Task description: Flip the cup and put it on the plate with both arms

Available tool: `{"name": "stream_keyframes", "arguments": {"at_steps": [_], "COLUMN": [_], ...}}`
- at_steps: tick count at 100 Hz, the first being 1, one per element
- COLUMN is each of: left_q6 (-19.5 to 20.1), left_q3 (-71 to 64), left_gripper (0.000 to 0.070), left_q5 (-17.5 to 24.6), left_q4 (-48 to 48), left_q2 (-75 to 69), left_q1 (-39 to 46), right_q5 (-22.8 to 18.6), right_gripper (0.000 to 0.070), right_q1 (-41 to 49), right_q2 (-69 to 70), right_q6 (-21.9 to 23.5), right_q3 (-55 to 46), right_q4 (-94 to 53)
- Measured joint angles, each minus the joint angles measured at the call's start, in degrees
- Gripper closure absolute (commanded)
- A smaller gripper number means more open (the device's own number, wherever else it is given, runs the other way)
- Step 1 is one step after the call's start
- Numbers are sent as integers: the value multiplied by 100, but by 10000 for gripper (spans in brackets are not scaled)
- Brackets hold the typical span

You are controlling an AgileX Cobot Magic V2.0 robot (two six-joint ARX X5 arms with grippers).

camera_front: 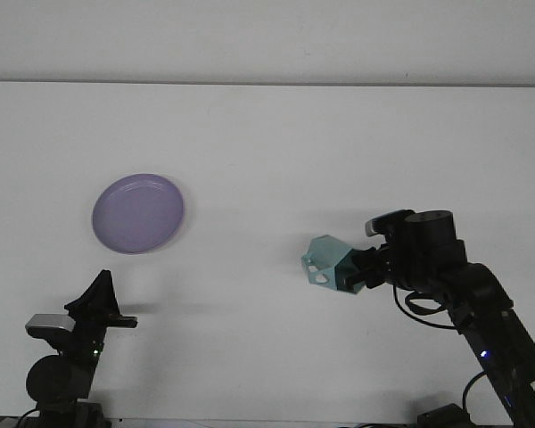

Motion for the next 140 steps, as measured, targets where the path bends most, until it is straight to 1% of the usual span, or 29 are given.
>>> {"name": "stream_keyframes", "arguments": {"at_steps": [20,30,37,53,64,85,127,130,133,140], "left_q6": [0,0,0,0,0,0,0,0,0,0], "left_q3": [0,0,0,0,0,0,0,0,0,0], "left_gripper": [687,687,687,687,687,687,687,687,687,687], "left_q5": [2,2,2,2,2,2,2,2,2,2], "left_q4": [0,0,0,0,0,0,-2,-2,-2,-2], "left_q2": [0,0,0,0,0,0,0,0,0,0], "left_q1": [0,0,0,0,0,0,0,0,0,0], "right_q5": [450,787,1032,1327,1379,1456,1462,1462,1462,1458], "right_gripper": [694,694,694,694,694,694,691,682,655,533], "right_q1": [879,1150,1307,1512,1617,1834,2074,2083,2092,2111], "right_q2": [260,562,828,1408,1805,2363,2870,2870,2870,2870], "right_q6": [-52,-149,-234,-450,-529,-667,-785,-800,-817,-861], "right_q3": [2,83,258,835,1193,1611,1639,1639,1639,1639], "right_q4": [-592,-1038,-1410,-2070,-2369,-2468,-2468,-2457,-2437,-2406]}}
